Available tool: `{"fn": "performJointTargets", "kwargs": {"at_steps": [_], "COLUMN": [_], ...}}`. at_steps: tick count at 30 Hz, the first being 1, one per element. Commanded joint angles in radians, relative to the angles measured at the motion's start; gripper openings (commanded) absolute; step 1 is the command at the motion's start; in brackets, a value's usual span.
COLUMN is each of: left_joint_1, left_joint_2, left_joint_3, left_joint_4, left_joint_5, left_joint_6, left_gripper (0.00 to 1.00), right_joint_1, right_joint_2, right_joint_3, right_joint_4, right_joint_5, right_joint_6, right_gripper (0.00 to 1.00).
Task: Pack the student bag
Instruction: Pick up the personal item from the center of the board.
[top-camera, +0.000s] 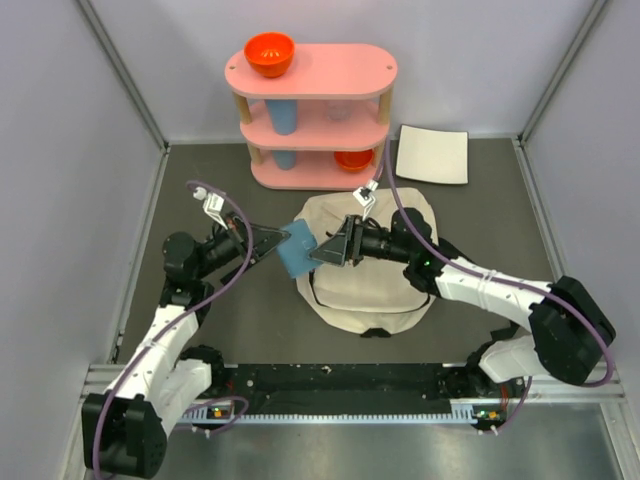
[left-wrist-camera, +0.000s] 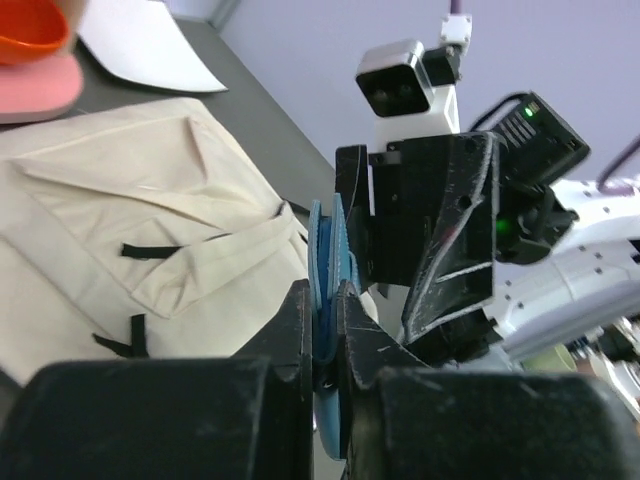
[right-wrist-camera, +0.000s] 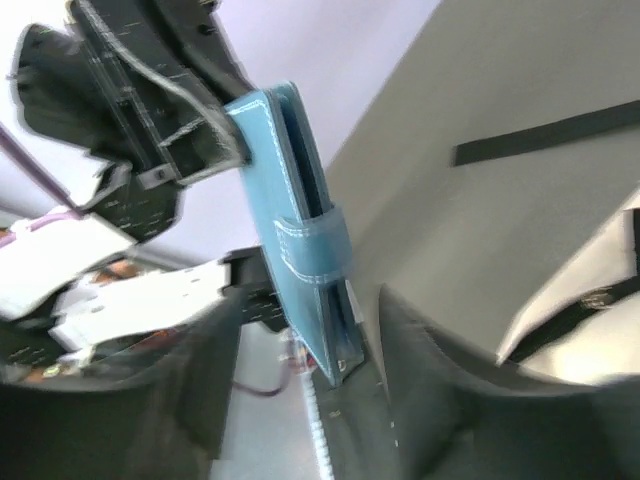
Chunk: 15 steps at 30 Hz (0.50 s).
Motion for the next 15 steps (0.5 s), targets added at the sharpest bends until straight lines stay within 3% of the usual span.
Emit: {"fn": "performJointTargets", "kwargs": {"at_steps": [1, 3, 6, 10, 15], "left_joint_1": [0.001, 0.004, 0.006, 0.006, 0.001], "left_joint_2": [-0.093, -0.138, -0.161, -0.112, -0.075], "left_joint_3": [-0.026, -0.035, -0.055, -0.098, -0.136], "left_joint_4": [-0.039, -0.038, 0.044, 0.223, 0.318], "left_joint_5": [-0.214, -0.315, -0.390, -0.391, -0.372], "left_joint_6": [0.014, -0.027, -0.153, -0.273, -0.320], "left_gripper": [0.00, 0.00, 0.00, 0.00, 0.00], "right_joint_1": [-0.003, 0.000, 0.005, 0.025, 0.040], "right_joint_2": [-0.089, -0.117, -0.151, -0.131, -0.036], "right_joint_3": [-0.030, -0.100, -0.151, -0.146, -0.188], "right_joint_4": [-0.092, -0.032, 0.042, 0.125, 0.417], "right_joint_5": [0.290, 0.388, 0.450, 0.430, 0.364], "right_joint_6": [0.003, 0.048, 0.083, 0.106, 0.221], "right_gripper": [0.73, 0.85, 0.90, 0.90, 0.91]}}
